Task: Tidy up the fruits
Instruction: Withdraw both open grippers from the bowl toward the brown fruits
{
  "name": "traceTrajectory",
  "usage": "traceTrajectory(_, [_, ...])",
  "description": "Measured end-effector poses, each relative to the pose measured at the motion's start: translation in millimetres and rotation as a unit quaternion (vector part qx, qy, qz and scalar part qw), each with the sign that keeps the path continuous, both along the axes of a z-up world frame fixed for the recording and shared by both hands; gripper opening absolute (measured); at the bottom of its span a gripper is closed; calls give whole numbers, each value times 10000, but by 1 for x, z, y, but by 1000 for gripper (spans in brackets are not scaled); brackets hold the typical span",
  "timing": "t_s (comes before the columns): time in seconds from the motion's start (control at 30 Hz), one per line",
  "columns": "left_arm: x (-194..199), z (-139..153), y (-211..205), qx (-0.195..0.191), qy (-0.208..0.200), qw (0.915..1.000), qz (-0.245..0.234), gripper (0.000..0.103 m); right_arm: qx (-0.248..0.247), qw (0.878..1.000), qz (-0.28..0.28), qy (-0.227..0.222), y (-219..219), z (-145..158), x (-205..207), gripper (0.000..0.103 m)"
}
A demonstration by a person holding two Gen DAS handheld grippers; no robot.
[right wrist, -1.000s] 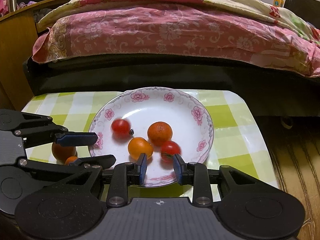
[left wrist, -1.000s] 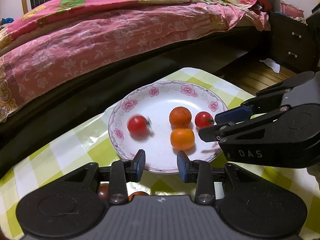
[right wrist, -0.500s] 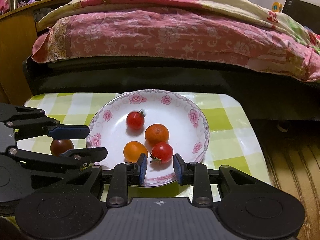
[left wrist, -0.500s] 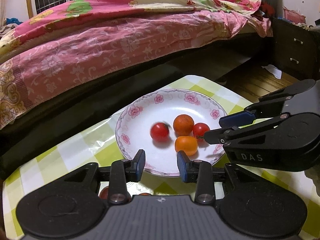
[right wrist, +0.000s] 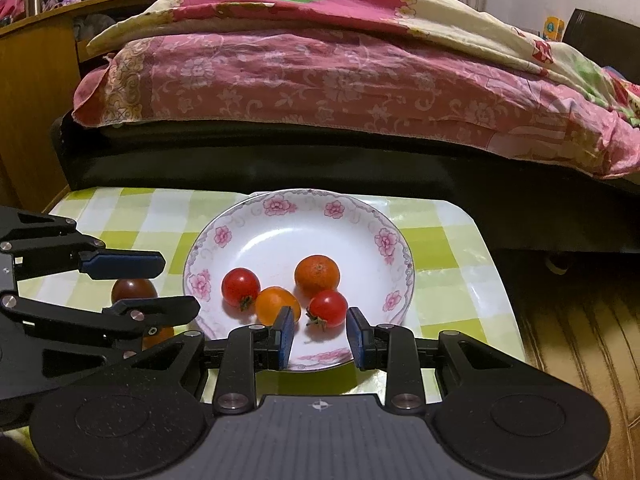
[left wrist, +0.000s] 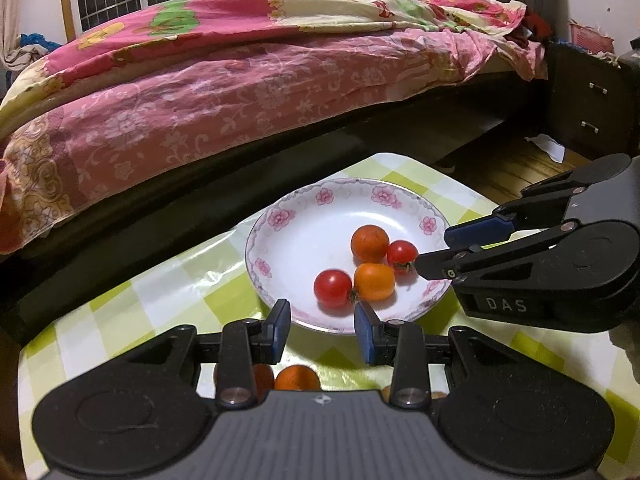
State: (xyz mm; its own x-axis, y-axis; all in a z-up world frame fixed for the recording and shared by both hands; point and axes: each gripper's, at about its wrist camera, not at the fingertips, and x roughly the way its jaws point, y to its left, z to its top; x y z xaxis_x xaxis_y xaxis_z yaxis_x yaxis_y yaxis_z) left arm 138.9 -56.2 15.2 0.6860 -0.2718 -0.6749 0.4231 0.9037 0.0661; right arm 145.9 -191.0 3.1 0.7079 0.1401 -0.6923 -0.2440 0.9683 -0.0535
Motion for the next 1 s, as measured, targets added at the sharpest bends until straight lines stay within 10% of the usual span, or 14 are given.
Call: traceTrajectory(1.0, [-63, -4, 28, 487, 367, 9979, -201, 43, -105, 9982, 338, 493, 23, -5, -57, 26])
